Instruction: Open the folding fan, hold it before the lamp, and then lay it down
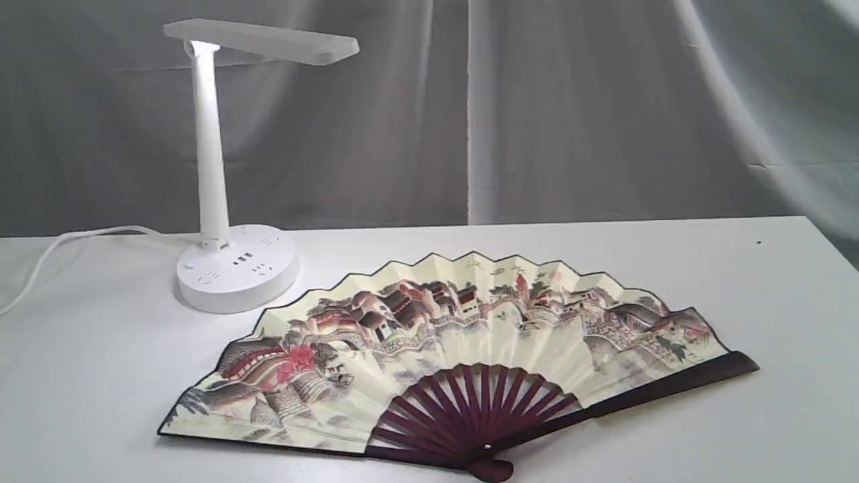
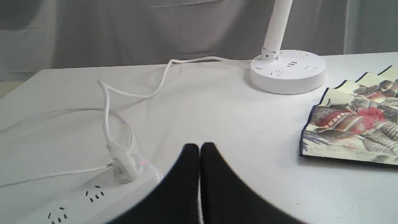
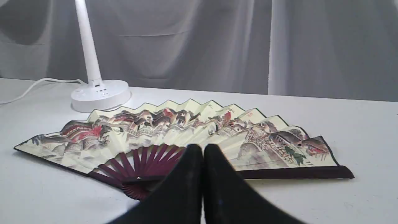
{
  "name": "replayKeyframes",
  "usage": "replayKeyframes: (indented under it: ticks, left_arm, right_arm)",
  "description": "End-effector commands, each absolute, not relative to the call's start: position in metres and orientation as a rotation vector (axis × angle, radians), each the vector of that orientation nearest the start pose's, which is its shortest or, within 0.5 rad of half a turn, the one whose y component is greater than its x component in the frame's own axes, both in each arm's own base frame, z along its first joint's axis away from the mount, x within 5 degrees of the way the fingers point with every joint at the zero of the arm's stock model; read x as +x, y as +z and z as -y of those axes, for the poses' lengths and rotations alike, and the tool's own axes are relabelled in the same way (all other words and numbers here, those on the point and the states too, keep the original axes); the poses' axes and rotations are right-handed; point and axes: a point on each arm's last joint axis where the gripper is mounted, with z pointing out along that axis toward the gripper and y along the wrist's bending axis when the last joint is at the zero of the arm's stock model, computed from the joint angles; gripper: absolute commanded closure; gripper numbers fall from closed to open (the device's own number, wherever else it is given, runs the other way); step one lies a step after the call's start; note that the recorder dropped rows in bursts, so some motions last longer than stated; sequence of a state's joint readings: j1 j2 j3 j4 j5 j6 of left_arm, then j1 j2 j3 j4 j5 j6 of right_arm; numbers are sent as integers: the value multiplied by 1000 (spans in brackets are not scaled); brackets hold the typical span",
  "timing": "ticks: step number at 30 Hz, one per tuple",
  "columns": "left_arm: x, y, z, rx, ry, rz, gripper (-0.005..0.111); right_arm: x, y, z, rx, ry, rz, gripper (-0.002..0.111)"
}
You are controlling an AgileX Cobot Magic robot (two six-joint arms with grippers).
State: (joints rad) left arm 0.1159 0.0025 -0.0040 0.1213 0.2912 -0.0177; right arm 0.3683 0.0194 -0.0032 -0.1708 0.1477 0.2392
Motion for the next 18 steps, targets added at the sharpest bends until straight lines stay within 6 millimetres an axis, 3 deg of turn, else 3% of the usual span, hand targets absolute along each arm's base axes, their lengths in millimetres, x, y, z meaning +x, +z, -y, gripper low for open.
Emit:
replayKeyframes:
  ticks: [1, 18]
  left_arm:
    - [54, 187, -9, -21, 189, -1774, 107]
    - [54, 188, -9, -25, 189, -1770, 107]
  right_arm:
    - [55, 199, -19, -224, 319, -1638, 108]
    - [55, 199, -19, -224, 319, -1638, 108]
